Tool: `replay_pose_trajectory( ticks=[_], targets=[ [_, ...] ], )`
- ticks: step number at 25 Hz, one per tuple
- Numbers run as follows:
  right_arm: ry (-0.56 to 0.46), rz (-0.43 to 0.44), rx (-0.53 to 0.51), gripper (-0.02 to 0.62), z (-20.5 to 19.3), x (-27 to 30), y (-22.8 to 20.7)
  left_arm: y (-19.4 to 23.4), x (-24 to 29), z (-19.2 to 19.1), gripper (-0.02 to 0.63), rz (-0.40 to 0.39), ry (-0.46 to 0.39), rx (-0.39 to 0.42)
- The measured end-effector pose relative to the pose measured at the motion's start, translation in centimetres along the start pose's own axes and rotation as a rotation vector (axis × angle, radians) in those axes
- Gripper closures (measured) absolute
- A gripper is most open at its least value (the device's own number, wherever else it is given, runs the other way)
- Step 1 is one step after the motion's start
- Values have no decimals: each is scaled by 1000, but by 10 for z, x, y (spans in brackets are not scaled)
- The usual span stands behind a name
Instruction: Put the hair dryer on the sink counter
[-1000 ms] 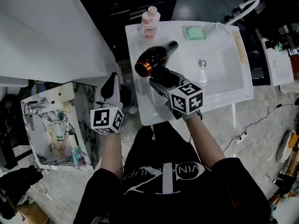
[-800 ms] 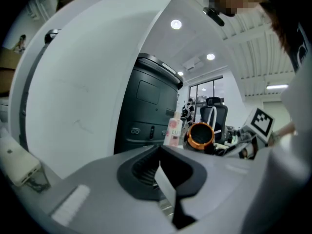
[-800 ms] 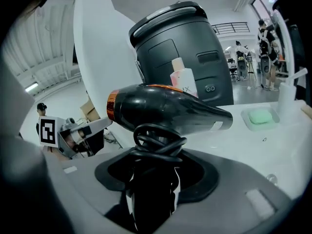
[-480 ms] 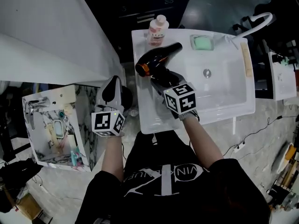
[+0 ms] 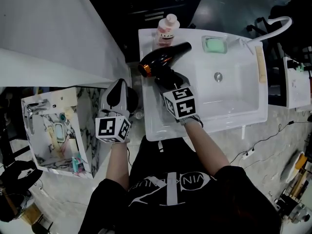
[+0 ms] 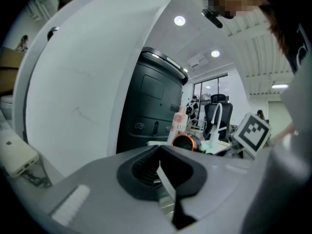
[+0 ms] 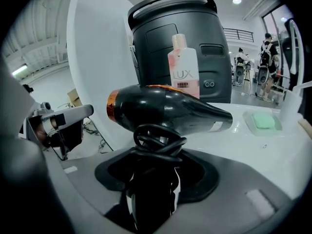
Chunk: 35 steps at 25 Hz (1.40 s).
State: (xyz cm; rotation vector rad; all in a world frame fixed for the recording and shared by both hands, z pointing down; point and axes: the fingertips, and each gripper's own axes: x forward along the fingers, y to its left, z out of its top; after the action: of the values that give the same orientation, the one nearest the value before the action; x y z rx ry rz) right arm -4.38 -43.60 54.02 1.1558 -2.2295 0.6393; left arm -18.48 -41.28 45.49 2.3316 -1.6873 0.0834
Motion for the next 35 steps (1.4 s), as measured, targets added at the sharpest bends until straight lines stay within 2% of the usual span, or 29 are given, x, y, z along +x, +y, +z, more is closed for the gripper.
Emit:
replay_pose_trajectory(
  ticks=[6,24,30,35],
  targets=[
    [14,-54,-19,341,-3,8,-4,2,-2,-7,606,10,5,-10],
    [80,-95,-62,339,-11,21,-4,5,-12,-16,606,39,12,-24],
    [82,-85,-55,337,-10,23,-4,8,-14,-20,606,45,13,-33],
    [68,-25,-15,317,-10,23,0,7,-15,-23,606,43,18,-39]
  ],
)
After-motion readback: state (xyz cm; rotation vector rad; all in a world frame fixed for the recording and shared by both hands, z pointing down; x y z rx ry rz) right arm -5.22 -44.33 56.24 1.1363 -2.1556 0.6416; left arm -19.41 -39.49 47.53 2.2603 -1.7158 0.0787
